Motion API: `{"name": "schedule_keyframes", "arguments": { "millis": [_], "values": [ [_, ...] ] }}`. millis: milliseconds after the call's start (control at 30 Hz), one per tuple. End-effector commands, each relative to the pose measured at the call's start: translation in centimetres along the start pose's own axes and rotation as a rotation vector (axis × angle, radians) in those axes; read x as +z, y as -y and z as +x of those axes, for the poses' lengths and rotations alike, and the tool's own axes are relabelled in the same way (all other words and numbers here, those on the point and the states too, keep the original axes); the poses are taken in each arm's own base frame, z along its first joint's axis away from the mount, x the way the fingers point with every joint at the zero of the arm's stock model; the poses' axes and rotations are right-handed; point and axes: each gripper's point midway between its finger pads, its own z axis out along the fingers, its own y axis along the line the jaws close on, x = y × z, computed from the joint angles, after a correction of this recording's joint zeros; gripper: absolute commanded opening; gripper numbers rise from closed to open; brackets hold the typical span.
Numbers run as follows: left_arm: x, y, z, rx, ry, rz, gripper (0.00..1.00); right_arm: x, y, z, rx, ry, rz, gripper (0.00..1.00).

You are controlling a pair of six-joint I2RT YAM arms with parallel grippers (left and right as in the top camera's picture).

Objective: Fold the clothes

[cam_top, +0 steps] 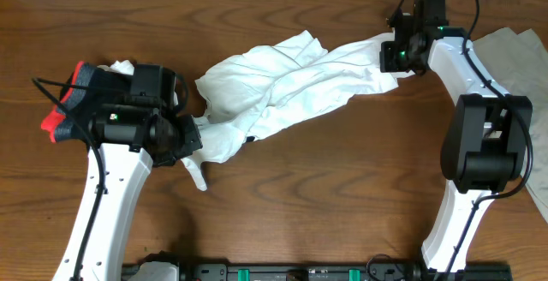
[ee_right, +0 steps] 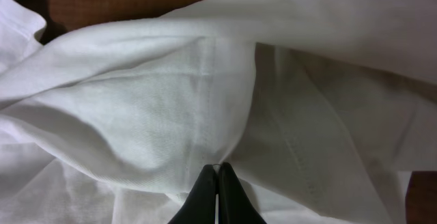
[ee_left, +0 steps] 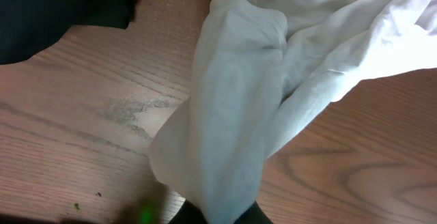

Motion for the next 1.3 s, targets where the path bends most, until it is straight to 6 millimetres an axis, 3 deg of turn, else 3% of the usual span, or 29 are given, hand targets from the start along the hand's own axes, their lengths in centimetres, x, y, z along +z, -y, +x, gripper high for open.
{"name": "schedule_keyframes", "arguments": {
  "millis": [0,133,233,400,567,733,900,1133,1267],
  "values": [
    [-0.1,-0.4,-0.4,-0.014,0.012,-0.022,0.07,0.2,-1.3,0.0,-0.015,-0.005,-0.024,0.01],
    [-0.1,-0.3,-0.7,-0.013,0.027,-0.015,0.07,-0.7,-1.5,-0.1,-0.013,-0.005,-0.034,0.01],
    [-0.1,0.1,-1.6,-0.009,0.061,0.000,0.06,-3.6,-1.4,-1.2,-0.008,0.024,-0.019,0.01],
    [-0.9,1.0,-3.4,-0.006,0.137,0.033,0.06,-11.8,-0.1,-2.9,0.056,0.089,0.101,0.01],
    [-3.5,1.7,-5.3,0.027,0.222,0.059,0.06,-22.0,1.1,-4.0,0.096,0.243,0.170,0.01],
    [-8.9,1.8,-7.8,-0.003,0.356,0.102,0.06,-32.1,2.9,-2.6,0.168,0.406,0.237,0.01],
    [-15.3,2.0,-9.3,-0.023,0.495,0.168,0.06,-39.7,3.8,0.9,0.229,0.511,0.311,0.01],
    [-23.6,5.4,-7.0,0.044,0.607,0.434,0.06,-46.6,2.5,4.7,0.228,0.644,0.391,0.01],
    [-27.2,5.3,-5.1,0.064,0.690,0.490,0.06,-48.9,1.5,5.6,0.215,0.714,0.411,0.01]
  ]
}}
